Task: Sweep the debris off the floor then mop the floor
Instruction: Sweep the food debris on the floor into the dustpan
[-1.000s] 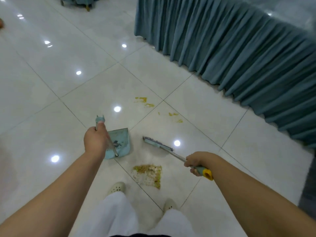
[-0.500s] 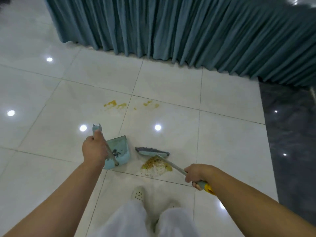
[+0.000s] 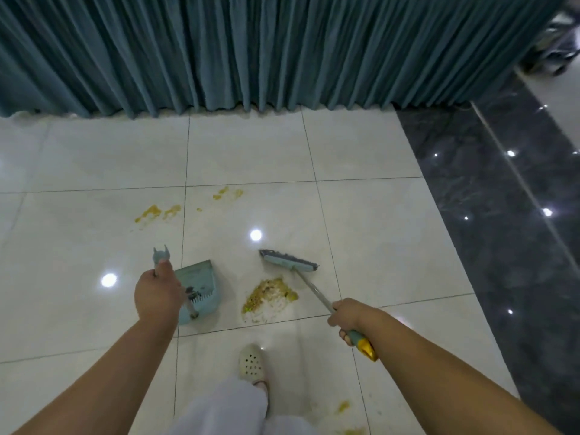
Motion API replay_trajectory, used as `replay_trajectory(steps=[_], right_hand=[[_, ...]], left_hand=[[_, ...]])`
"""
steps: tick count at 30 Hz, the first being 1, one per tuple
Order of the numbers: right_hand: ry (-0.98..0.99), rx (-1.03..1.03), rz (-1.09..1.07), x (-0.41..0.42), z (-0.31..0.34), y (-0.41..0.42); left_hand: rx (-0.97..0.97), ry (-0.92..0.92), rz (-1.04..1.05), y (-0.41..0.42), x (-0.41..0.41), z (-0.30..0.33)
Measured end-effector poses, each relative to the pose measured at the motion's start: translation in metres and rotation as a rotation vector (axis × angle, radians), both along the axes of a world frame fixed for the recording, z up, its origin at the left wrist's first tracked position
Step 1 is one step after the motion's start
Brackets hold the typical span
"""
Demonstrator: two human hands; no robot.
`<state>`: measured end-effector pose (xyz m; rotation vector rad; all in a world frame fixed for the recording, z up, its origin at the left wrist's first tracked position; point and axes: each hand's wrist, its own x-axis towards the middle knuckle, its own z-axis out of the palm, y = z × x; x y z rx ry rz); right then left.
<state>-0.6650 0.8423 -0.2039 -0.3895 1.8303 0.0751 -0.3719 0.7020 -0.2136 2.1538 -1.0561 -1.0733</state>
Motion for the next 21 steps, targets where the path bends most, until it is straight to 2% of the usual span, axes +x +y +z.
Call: replay_trajectory(steps=[3, 8, 14, 21], right_hand=[[-0.034, -0.021, -0.123, 0.012, -0.018, 0.022], [-0.113, 0.012, -0.360, 0.057, -0.032, 0.056], [-0.135, 0.016, -0.413, 0.115, -0.028, 0.081], [-0.097, -0.072, -0.551, 0.131, 0.009, 0.108]], left_hand=[[0.020, -0.027, -0.057, 0.000, 0.007, -0.007], [-0.043, 0.056, -0.126, 0.016, 0.018, -0.004], [-0.096, 0.039, -0.313, 0.031, 0.045, 0.004], [-0.157, -0.014, -0.471, 0.035, 0.081, 0.024]])
